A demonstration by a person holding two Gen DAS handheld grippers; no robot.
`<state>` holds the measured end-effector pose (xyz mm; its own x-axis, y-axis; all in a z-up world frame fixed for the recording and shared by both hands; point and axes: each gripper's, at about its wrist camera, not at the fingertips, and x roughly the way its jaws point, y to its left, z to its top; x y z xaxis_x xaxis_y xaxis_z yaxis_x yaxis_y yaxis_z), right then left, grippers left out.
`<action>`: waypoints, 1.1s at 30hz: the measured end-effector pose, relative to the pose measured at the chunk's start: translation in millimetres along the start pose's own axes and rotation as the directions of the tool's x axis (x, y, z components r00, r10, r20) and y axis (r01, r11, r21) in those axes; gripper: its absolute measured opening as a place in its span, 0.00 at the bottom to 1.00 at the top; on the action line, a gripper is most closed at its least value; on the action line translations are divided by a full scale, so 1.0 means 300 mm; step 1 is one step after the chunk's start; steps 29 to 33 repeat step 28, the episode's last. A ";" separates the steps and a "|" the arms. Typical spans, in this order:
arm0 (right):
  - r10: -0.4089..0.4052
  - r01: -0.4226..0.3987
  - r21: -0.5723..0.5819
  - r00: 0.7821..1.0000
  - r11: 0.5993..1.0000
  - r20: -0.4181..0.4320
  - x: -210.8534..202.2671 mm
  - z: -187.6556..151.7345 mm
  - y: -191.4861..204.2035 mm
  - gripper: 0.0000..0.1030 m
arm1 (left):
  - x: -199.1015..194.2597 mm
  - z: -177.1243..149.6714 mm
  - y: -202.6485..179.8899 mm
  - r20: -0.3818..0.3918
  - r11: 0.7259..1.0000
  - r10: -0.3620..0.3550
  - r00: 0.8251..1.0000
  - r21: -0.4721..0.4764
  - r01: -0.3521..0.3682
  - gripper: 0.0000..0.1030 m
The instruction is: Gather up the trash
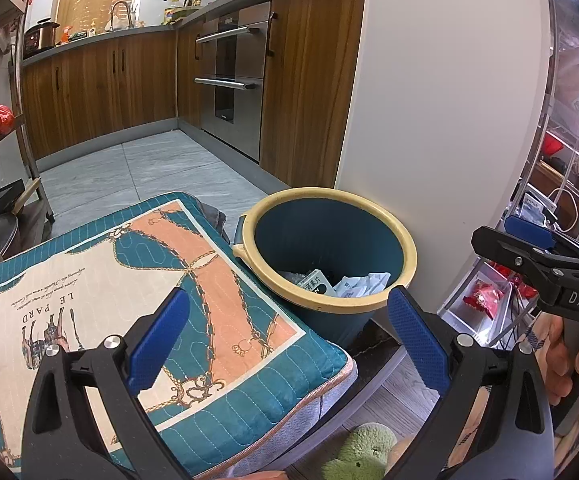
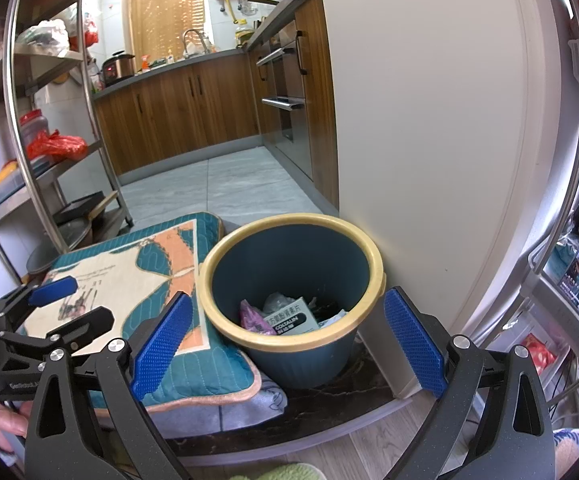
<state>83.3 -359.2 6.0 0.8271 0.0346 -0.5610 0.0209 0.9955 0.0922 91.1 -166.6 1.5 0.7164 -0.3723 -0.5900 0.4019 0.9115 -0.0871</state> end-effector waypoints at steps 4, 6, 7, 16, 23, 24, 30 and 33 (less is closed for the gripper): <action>0.000 0.000 0.000 1.000 1.000 0.000 0.000 0.000 0.000 0.94 | -0.001 -0.002 -0.003 0.000 1.000 -0.002 1.000 0.002 0.002 0.95; 0.000 0.000 0.000 1.000 1.000 0.000 0.000 0.000 0.000 0.94 | -0.002 -0.003 -0.004 0.000 1.000 -0.004 1.000 0.003 0.004 0.95; 0.000 0.000 0.000 1.000 1.000 0.000 0.000 0.000 0.000 0.94 | -0.002 -0.003 -0.004 0.000 1.000 -0.005 1.000 0.003 0.005 0.95; 0.000 0.000 0.000 1.000 1.000 0.000 0.000 0.000 -0.001 0.94 | -0.007 -0.009 -0.005 0.009 0.999 -0.035 0.999 0.011 0.035 0.95; 0.001 -0.001 0.001 1.000 1.000 0.000 0.000 0.000 -0.001 0.94 | -0.006 -0.007 -0.015 0.003 0.999 -0.037 0.999 0.029 0.037 0.95; 0.000 0.000 0.000 1.000 1.000 0.000 0.000 0.001 -0.002 0.94 | -0.004 -0.008 -0.014 0.000 0.999 -0.034 0.999 0.028 0.034 0.95; 0.001 -0.001 0.000 1.000 1.000 0.000 0.000 0.001 -0.002 0.94 | -0.003 -0.007 -0.016 -0.006 0.999 -0.032 0.999 0.027 0.032 0.95; 0.001 -0.001 0.000 1.000 1.000 0.000 0.000 0.001 -0.002 0.94 | -0.003 -0.007 -0.016 -0.006 0.999 -0.032 0.999 0.027 0.032 0.95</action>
